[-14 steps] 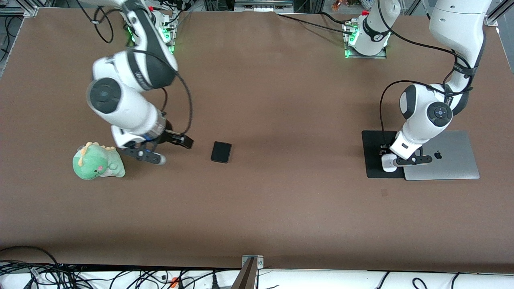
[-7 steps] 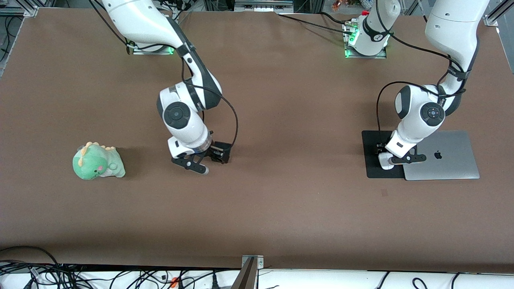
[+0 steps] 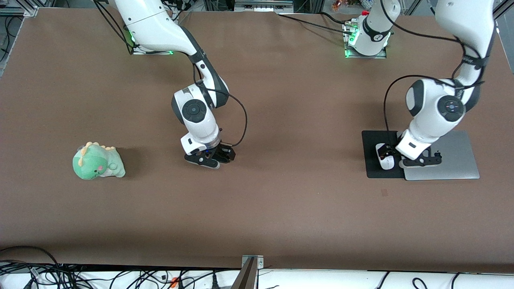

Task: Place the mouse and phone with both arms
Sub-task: 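Lower the mouse onto the black pad while the right gripper grasps the phone, then lift the black phone with the right gripper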

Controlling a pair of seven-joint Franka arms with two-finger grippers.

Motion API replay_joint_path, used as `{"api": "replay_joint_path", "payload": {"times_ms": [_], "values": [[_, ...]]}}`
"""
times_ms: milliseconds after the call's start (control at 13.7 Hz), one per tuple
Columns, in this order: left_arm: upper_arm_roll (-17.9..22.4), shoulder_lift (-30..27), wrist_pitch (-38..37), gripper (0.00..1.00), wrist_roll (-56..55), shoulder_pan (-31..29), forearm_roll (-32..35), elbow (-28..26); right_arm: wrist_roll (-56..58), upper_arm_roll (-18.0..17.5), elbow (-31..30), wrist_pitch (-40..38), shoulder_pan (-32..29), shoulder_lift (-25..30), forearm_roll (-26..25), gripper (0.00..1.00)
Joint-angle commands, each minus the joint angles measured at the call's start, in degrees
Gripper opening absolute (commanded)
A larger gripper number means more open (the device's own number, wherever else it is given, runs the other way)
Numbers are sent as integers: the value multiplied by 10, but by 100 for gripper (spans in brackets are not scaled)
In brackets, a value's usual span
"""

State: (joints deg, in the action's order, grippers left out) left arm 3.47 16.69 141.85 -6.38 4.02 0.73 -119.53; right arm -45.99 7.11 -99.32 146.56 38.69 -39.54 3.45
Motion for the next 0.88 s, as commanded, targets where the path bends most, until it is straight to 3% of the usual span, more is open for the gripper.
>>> {"api": "replay_joint_path", "payload": {"times_ms": [0, 438, 584, 803], "values": [[-5, -63, -84, 100, 10, -8, 2, 35, -7, 8, -21, 14, 14, 12, -11, 100], [-4, -83, -371, 100, 19, -9, -21, 254, -4, 8, -42, 61, 25, 1, -18, 100], [-1, -82, -418, 100, 19, -9, -21, 302, -4, 8, -51, 64, 26, 1, -32, 100], [-2, -81, -428, 100, 17, -10, -27, 327, -3, 8, -54, 65, 28, 0, -34, 100]]}}
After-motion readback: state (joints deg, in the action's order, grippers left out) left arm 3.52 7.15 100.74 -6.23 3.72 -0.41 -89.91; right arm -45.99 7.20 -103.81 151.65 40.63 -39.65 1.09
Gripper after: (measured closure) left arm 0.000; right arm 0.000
